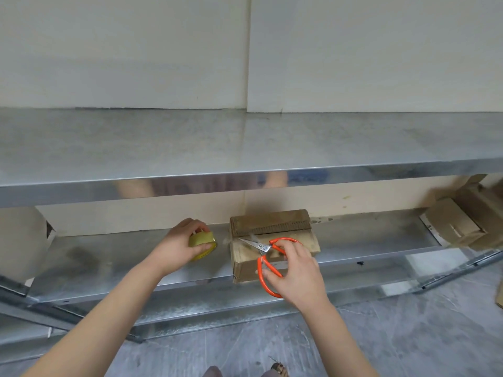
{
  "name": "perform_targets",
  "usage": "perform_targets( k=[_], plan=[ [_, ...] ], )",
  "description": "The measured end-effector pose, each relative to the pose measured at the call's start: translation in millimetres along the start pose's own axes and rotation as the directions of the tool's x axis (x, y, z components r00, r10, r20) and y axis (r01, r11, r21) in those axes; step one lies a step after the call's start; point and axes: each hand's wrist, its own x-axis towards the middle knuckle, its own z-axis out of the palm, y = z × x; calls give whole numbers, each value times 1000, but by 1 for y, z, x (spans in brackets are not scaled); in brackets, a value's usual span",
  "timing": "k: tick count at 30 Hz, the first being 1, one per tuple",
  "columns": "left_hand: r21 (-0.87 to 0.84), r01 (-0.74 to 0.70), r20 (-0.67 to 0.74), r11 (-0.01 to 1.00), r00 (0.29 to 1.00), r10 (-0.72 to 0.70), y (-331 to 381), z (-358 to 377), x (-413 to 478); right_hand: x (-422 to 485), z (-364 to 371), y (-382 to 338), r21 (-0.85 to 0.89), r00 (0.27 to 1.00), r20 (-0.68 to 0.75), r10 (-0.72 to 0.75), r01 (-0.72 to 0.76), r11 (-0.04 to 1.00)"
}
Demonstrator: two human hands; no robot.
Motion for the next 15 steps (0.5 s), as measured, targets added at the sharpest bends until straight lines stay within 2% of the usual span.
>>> perform_targets(
  k=[4,10,15],
  plan=[
    [11,15,-31,1000,999,-15,7,2,-2,3,-19,22,11,995,-92,34,-33,999],
    [65,77,-94,995,993,-71,8,4,-12,13,-56,99,90,961,-191,198,-184,979],
    [86,161,-168,983,975,-145,8,15,-20,29,-61,170,28,937,-150,316,-315,949]
  ],
)
